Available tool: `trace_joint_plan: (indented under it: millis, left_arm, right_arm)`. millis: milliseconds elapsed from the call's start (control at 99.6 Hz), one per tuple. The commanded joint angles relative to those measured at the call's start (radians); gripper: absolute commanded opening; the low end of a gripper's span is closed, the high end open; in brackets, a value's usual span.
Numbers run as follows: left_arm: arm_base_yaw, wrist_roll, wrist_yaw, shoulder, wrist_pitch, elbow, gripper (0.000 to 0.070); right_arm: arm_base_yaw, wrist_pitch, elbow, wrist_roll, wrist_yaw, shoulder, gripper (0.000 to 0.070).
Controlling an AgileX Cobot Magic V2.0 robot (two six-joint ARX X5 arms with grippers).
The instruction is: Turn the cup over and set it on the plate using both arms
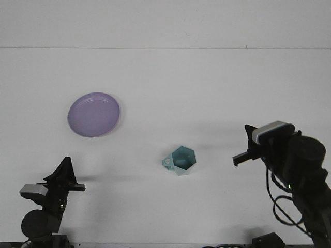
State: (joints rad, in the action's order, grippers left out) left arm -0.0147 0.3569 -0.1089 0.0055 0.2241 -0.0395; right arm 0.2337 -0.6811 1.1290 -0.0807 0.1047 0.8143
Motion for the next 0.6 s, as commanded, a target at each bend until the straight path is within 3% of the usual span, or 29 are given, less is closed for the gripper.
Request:
trace_joint_plan:
  millis: [0,271,593]
  left_arm:
    - [0.002,0.029,-0.033,0.000,0.008,-0.031,0.0012]
    - [0.002,0.012,-0.147,0.115,-0.086,-0.220,0.0012]
    - [0.055,-0.171,-0.319,0.510,-0.226,-0.594,0.0012]
  right_arm:
    - [-0.005,0.064,-0.082,0.006,0.000,-0.080,0.0000]
    - [-0.013,0.215,-0.374,0.007,-0.011,-0.353,0.0000]
    - [-0.013,0.251,-0.502,0.013,-0.034,-0.521,0.0000]
